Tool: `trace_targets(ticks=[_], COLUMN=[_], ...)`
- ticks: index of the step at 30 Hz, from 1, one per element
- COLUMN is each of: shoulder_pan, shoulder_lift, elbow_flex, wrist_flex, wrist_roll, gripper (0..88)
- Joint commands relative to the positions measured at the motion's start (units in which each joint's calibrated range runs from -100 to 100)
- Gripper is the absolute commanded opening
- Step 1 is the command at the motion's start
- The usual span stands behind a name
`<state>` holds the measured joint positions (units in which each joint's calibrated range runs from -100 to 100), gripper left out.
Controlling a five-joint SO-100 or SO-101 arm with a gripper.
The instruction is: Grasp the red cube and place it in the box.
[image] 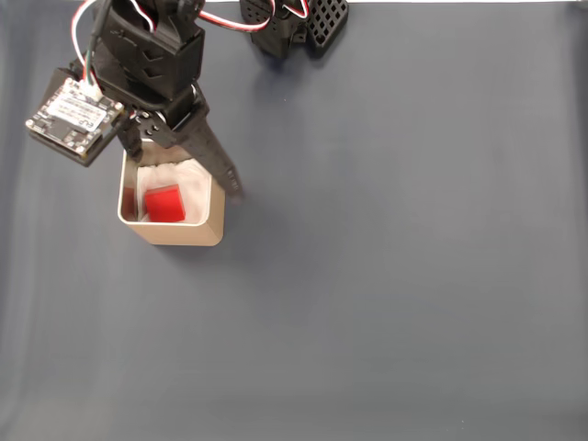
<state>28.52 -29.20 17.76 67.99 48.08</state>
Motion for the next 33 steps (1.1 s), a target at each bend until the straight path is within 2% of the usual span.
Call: trace_targets(ticks=[1,6,7,22,33], shoulder_pan=[-2.1,-6.8,-8.0,-29.6,-34.6], shoulder_lift=[-3.0,-4.5,-4.9,-11.8,-27.5], elbow_flex=[1.0,2.5,2.7,6.5,30.6], wrist_flex=[-3.5,-8.0,-8.8,-13.2,-20.1], wrist_roll=[1.2,1.3,1.0,-1.7,-1.3], gripper=[23.9,1.8,0.7,0.3,0.3])
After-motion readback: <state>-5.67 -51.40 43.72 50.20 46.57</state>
